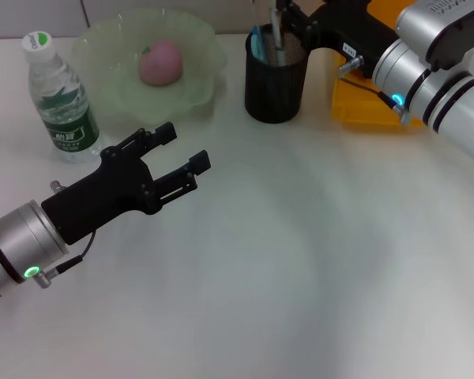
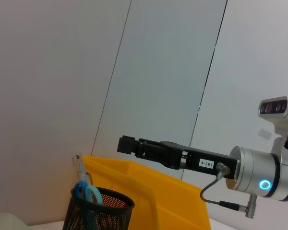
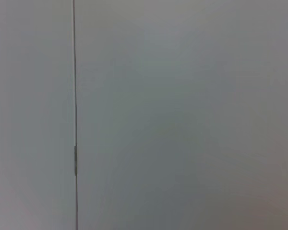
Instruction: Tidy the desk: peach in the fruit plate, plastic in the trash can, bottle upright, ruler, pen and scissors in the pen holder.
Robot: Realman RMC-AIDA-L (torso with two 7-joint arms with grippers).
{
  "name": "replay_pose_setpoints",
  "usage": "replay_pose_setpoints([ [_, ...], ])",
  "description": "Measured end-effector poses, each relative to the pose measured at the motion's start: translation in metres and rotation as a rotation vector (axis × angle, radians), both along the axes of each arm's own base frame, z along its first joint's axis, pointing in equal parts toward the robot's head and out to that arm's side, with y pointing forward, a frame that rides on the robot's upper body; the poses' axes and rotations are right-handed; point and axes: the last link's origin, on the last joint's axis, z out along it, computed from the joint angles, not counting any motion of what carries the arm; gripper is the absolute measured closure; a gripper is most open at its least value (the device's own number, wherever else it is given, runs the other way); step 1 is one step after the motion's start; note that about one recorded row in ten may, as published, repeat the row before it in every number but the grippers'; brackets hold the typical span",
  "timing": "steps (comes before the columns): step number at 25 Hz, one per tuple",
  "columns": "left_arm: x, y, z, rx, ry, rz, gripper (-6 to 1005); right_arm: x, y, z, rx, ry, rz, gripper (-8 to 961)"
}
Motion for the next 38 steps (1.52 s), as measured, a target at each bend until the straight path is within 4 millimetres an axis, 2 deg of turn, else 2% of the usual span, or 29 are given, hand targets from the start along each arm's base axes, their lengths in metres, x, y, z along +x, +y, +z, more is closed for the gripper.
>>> replay_pose_setpoints([
  [1,0.000,0.000,0.000,0.000,0.001,0.000,202,0.000,0.000,0.000,0.000,0.000,0.000,584],
  [4,0.000,0.000,0.000,0.000,0.004,-0.003,202,0.000,0.000,0.000,-0.001,0.000,0.000,347],
  [9,0.000,0.000,0.000,0.001,0.007,-0.010,201,0.000,0.000,0.000,-0.001,0.001,-0.001,155],
  [19,-0.001,0.000,0.000,0.010,0.025,-0.022,201,0.016,-0.004,0.013,0.075,0.079,-0.064,154],
  [26,-0.005,-0.003,0.006,-0.021,0.040,-0.033,202,0.027,-0.033,0.025,0.074,0.259,-0.001,154],
  [31,-0.009,-0.011,0.016,-0.064,0.049,-0.081,201,0.034,-0.056,0.034,-0.164,0.361,0.069,154],
  [38,-0.017,-0.015,0.038,-0.149,0.072,-0.109,202,0.032,-0.109,0.041,-0.540,0.351,0.239,155],
])
